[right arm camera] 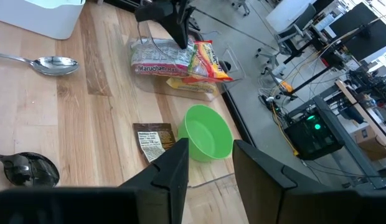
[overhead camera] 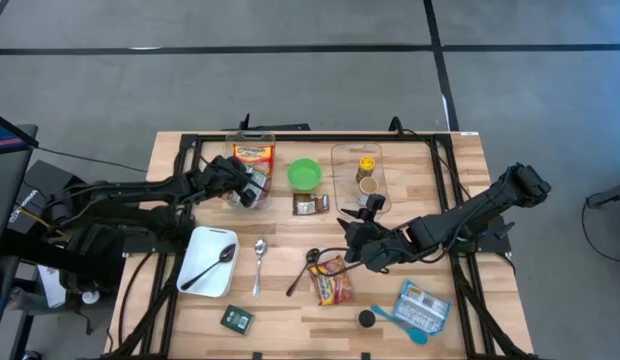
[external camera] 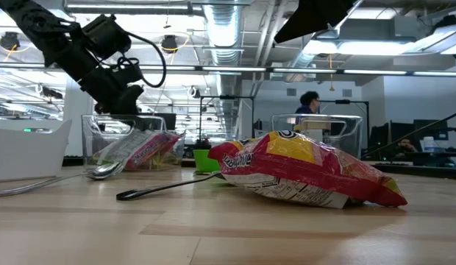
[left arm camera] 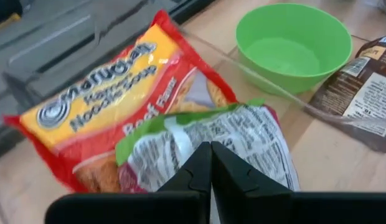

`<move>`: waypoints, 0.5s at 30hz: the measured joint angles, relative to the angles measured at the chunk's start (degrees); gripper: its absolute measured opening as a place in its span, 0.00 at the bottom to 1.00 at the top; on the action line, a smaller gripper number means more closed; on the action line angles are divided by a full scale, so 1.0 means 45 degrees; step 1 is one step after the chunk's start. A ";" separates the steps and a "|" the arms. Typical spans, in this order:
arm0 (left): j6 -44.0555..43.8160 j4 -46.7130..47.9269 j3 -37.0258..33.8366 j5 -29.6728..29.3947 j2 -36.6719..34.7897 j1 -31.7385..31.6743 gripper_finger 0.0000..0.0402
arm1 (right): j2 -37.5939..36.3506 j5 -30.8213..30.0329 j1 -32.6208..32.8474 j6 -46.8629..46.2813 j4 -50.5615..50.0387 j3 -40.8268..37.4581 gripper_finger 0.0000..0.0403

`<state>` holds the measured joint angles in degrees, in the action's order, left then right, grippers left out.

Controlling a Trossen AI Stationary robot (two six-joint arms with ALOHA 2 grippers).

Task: Pick & Place Food Item

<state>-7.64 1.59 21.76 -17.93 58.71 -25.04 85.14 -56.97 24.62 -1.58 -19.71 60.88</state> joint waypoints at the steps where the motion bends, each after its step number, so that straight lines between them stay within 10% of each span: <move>1: -0.0103 0.0221 0.0000 0.0000 -0.0133 0.0000 0.00 | 0.0000 0.0000 0.0000 0.0000 0.0001 0.0000 0.29; 15: -0.1078 0.1065 0.0000 0.0105 -0.1320 0.0000 0.00 | 0.0000 0.0000 -0.0005 0.0000 0.0001 0.0000 0.29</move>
<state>-12.49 6.38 21.76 -17.45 52.77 -25.04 85.14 -56.97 24.60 -1.58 -19.70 60.88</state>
